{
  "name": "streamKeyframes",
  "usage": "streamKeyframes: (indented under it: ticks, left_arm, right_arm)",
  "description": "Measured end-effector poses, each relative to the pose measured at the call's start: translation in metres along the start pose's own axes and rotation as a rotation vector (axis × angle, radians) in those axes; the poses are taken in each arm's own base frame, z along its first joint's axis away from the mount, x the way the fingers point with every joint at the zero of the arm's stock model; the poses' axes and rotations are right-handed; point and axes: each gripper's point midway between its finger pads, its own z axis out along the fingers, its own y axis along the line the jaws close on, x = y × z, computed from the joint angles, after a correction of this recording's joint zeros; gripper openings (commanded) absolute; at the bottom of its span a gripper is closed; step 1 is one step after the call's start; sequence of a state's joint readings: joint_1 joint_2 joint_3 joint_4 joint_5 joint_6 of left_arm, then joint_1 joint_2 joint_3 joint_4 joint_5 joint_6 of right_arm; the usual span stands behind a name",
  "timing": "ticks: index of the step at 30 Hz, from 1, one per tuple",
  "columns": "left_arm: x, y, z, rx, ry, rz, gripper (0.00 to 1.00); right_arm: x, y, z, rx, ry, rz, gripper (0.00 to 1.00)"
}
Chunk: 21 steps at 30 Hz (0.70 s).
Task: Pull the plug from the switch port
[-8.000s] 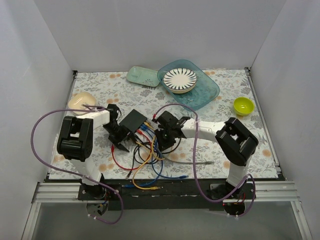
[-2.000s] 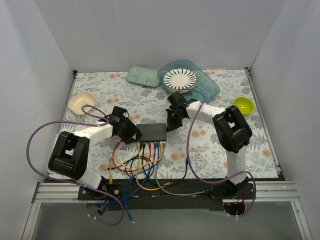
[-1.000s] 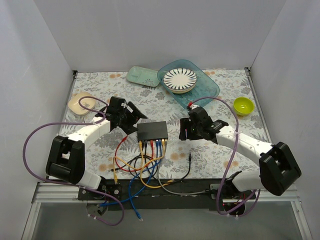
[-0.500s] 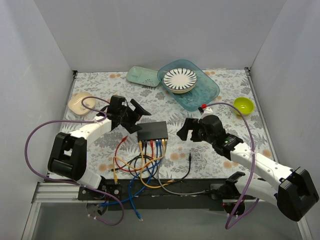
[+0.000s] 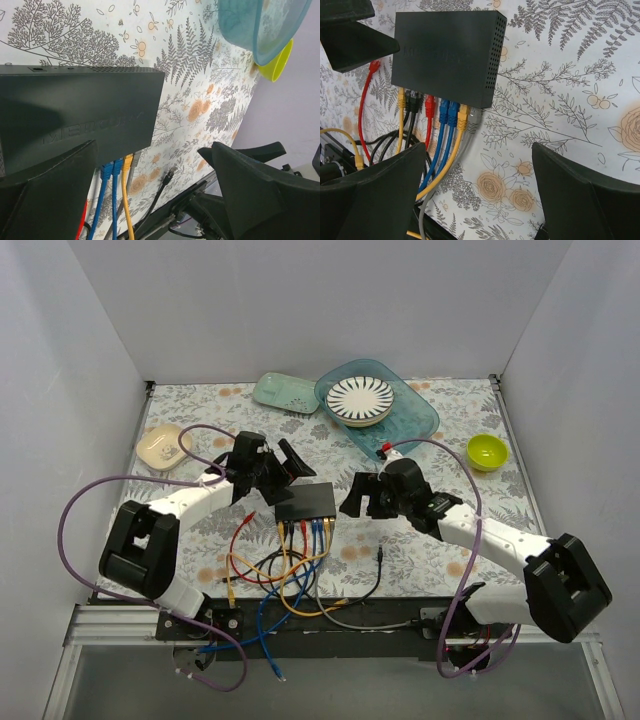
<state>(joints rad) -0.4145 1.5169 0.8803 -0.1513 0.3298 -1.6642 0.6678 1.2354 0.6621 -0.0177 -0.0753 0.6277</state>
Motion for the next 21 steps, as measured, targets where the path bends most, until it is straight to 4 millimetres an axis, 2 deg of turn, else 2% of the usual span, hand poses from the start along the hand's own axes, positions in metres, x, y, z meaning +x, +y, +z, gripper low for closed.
streamKeyframes:
  ticks: [2, 3, 6, 11, 16, 21]
  left_arm:
    - [0.003, 0.002, 0.003, -0.001, 0.019, 0.0, 0.92]
    - [0.004, 0.003, 0.006, -0.002, 0.031, -0.003, 0.9]
    - [0.01, 0.01, 0.013, -0.012, 0.07, -0.008, 0.87]
    - [0.021, 0.011, 0.016, 0.019, 0.131, 0.011, 0.74]
    - [0.03, 0.011, 0.014, 0.05, 0.172, 0.037, 0.57]
    - [0.036, 0.015, 0.012, 0.044, 0.201, 0.045, 0.55]
  right_arm:
    - [0.002, -0.001, 0.006, 0.009, 0.023, 0.007, 0.8]
    - [0.005, -0.003, 0.007, 0.014, 0.032, 0.013, 0.68]
    - [0.014, -0.007, 0.01, 0.017, 0.051, 0.04, 0.54]
    - [0.029, -0.007, 0.025, -0.012, 0.097, 0.104, 0.51]
    - [0.065, -0.017, 0.04, -0.048, 0.167, 0.212, 0.5]
    - [0.061, -0.001, 0.056, -0.15, 0.155, 0.287, 0.5]
